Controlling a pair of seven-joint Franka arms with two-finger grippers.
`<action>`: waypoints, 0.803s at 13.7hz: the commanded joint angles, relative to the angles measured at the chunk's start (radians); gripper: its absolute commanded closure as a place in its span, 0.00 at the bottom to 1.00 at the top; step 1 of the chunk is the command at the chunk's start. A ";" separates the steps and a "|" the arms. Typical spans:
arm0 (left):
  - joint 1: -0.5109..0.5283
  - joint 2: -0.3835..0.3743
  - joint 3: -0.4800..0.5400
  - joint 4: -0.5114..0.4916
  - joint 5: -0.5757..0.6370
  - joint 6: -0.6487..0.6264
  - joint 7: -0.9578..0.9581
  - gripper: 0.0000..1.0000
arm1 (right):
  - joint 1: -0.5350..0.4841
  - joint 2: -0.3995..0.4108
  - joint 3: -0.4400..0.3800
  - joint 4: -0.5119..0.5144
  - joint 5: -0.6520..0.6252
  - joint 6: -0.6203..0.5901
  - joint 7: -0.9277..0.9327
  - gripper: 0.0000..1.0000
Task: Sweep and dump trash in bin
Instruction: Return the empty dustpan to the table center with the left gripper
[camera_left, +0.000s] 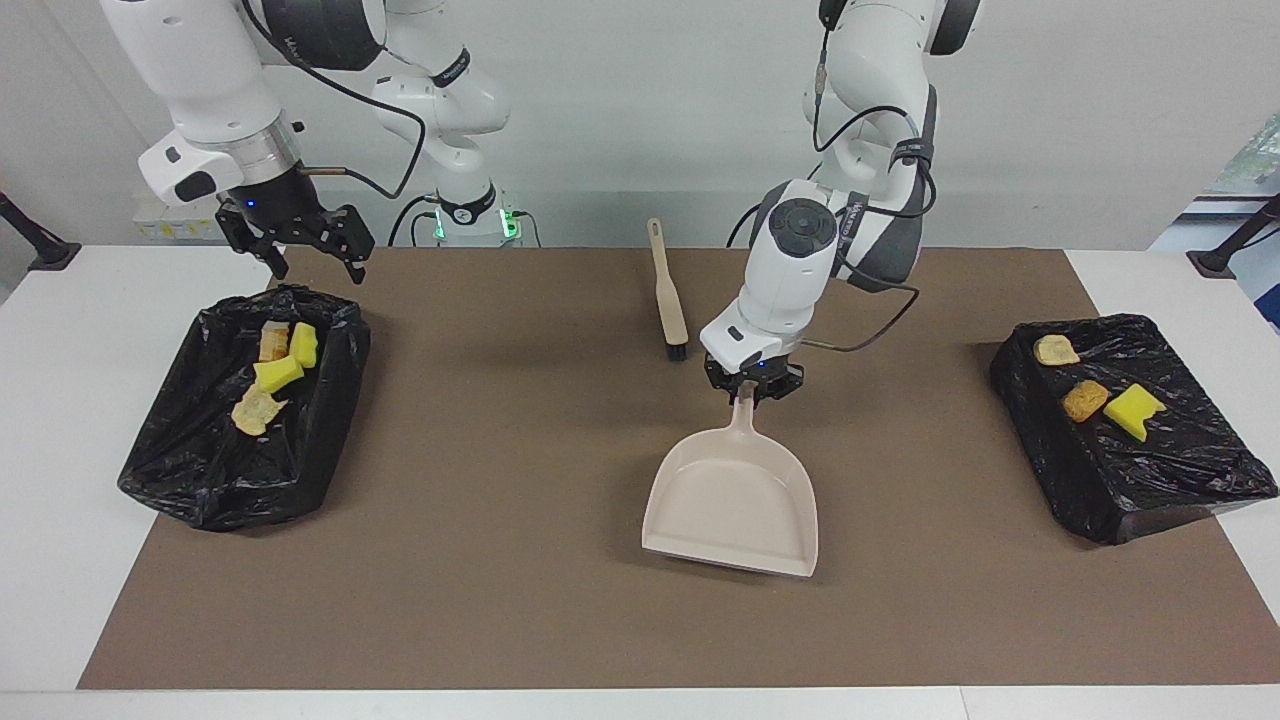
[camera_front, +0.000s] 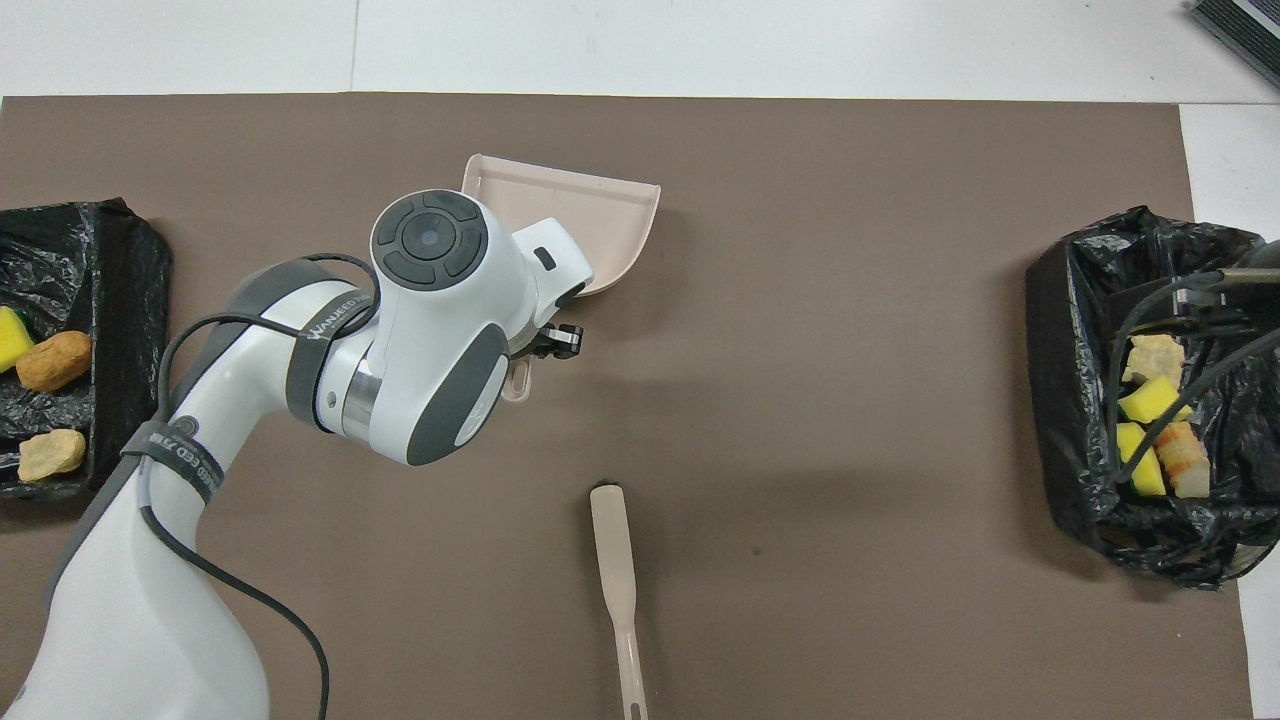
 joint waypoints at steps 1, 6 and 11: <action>-0.039 0.019 0.021 0.022 -0.018 0.026 -0.050 1.00 | 0.006 -0.010 -0.017 -0.005 0.018 -0.002 -0.023 0.00; -0.079 0.032 0.021 0.010 -0.018 0.052 -0.127 1.00 | -0.003 -0.011 -0.015 -0.005 0.016 -0.004 -0.025 0.00; -0.083 0.029 0.018 -0.046 -0.018 0.092 -0.146 1.00 | -0.003 -0.011 -0.014 -0.007 0.016 -0.004 -0.025 0.00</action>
